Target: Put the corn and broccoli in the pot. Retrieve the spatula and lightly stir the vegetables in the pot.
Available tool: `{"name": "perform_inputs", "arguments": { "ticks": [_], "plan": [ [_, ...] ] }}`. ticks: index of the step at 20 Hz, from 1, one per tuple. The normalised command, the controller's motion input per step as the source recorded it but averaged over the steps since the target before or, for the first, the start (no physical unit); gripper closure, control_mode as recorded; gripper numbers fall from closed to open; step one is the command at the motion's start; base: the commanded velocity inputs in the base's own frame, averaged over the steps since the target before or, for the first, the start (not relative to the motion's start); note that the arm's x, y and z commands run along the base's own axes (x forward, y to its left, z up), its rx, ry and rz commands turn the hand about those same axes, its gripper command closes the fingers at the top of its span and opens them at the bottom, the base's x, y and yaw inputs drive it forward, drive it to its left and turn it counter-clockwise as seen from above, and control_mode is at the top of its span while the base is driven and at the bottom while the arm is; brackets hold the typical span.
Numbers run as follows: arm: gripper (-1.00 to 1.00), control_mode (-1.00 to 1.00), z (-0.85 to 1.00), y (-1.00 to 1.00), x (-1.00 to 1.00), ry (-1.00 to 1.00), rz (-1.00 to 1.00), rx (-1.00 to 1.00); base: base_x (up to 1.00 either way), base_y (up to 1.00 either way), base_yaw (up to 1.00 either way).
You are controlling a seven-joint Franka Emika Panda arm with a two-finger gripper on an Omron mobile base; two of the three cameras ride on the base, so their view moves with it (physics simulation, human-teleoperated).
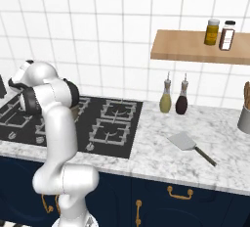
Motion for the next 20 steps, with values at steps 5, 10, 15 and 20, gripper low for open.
{"name": "perform_inputs", "arguments": {
  "ticks": [5,10,15,20],
  "plan": [
    [1.0,-1.0,-0.22,0.0,0.0,-0.12,-0.01,0.0,0.0,0.0,0.0],
    [1.0,-1.0,-0.13,0.0,-0.03,-0.13,-0.02,0.0,0.0,0.0,0.0],
    [-1.0,-1.0,-0.03,0.0,-0.13,-0.14,-0.03,0.0,0.0,0.0,0.0],
    [-1.0,-1.0,0.08,-0.04,-0.26,-0.12,-0.01,0.01,0.0,0.0,0.0]
  ]
}}
